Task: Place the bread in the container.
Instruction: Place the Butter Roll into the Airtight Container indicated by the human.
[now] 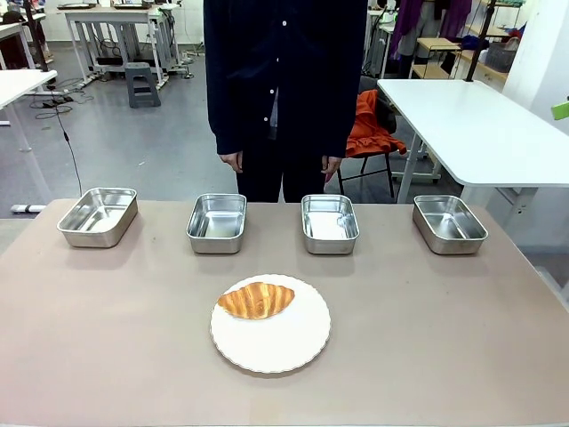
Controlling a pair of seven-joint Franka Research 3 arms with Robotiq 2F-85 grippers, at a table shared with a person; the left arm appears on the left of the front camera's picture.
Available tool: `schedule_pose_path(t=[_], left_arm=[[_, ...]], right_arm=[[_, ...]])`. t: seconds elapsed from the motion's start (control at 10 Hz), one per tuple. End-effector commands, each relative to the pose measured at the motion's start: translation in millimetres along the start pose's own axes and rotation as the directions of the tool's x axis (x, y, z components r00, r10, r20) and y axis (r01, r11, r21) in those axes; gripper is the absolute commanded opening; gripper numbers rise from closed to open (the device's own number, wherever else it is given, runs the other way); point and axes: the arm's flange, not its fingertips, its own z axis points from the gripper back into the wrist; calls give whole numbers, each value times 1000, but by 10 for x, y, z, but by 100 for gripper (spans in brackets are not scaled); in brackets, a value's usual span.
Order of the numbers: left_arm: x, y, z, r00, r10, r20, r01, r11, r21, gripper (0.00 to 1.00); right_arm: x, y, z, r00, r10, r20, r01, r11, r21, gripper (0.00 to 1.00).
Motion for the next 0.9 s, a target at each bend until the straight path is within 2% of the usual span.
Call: schedule_pose_path(t=[0.0,0.8], left_arm=[[-8,-2,18,1000,-15,4,15,1000,-4,100],[-8,-2,18,1000,-15,4,15,1000,-4,100]], right_arm=[[5,-6,1,1000,5,6,-5,1000,2,100],[5,-6,1,1000,5,6,-5,1000,2,100]])
